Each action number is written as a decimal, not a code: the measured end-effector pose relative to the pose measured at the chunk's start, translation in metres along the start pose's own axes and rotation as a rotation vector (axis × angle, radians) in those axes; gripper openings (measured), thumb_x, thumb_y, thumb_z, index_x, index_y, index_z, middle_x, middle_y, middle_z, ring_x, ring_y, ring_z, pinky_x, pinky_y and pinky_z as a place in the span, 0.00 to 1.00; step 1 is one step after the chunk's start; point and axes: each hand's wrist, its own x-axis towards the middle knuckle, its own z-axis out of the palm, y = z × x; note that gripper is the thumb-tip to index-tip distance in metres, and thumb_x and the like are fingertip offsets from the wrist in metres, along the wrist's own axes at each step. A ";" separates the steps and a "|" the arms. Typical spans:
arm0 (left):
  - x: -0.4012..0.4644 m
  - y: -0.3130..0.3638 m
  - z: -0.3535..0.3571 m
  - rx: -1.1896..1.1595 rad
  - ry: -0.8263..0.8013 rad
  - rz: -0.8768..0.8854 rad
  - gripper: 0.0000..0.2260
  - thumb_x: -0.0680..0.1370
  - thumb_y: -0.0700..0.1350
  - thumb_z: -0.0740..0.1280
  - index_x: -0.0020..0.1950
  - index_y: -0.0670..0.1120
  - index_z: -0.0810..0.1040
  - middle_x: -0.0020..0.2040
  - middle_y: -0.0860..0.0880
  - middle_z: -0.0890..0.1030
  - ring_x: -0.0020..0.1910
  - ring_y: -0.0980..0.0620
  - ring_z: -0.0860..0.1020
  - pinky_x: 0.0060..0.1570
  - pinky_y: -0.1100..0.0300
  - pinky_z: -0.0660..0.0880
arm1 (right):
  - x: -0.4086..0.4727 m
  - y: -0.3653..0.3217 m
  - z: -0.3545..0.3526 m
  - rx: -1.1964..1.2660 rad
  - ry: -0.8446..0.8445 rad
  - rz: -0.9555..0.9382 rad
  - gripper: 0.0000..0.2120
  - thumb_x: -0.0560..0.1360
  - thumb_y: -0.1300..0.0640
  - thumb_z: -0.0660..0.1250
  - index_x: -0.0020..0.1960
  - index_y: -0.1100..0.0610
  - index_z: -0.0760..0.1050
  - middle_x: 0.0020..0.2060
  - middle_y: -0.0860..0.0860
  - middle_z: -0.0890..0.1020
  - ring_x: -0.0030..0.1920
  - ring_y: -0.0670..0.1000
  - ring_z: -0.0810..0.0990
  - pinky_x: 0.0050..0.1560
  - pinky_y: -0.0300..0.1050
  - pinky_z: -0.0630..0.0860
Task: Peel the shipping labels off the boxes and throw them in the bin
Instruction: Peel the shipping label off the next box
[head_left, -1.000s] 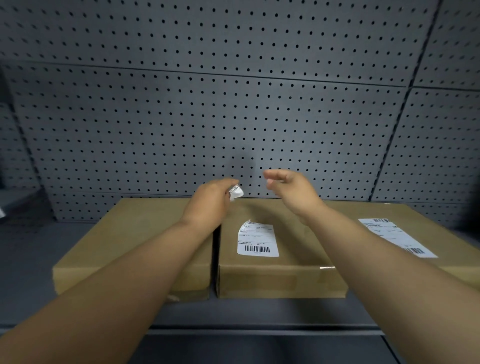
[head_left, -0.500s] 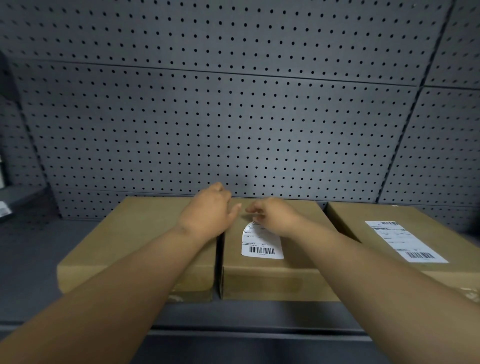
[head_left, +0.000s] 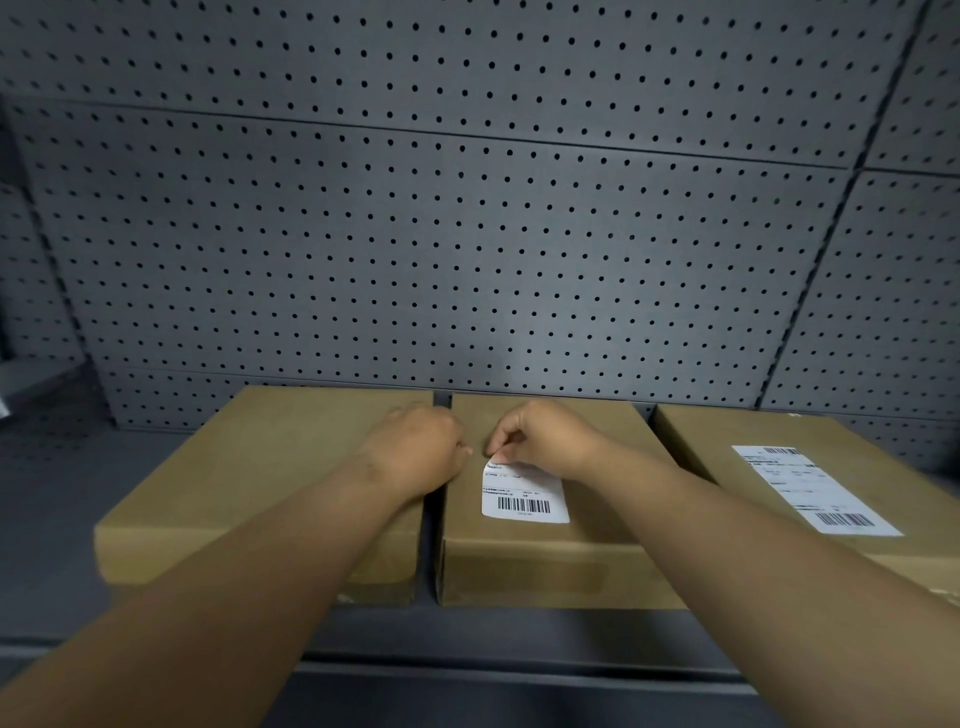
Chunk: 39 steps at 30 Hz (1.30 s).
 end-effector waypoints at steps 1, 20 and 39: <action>0.000 0.000 0.001 0.000 -0.024 -0.001 0.14 0.80 0.51 0.58 0.57 0.47 0.79 0.58 0.47 0.79 0.58 0.45 0.75 0.56 0.54 0.70 | 0.001 0.000 0.001 0.000 0.001 0.001 0.06 0.73 0.60 0.70 0.49 0.58 0.83 0.49 0.51 0.85 0.43 0.44 0.77 0.46 0.35 0.70; -0.005 -0.001 0.011 0.024 -0.042 0.028 0.20 0.80 0.59 0.55 0.55 0.47 0.80 0.54 0.47 0.79 0.57 0.46 0.74 0.52 0.55 0.68 | 0.002 -0.002 -0.002 -0.119 -0.035 0.001 0.06 0.75 0.59 0.66 0.47 0.58 0.81 0.48 0.52 0.85 0.43 0.46 0.76 0.47 0.39 0.70; -0.002 -0.004 0.011 0.046 -0.050 0.046 0.19 0.79 0.59 0.57 0.53 0.48 0.80 0.54 0.48 0.79 0.56 0.47 0.74 0.51 0.55 0.67 | -0.013 0.013 -0.016 0.008 -0.069 0.043 0.05 0.75 0.59 0.68 0.49 0.58 0.81 0.45 0.49 0.83 0.45 0.45 0.76 0.50 0.39 0.71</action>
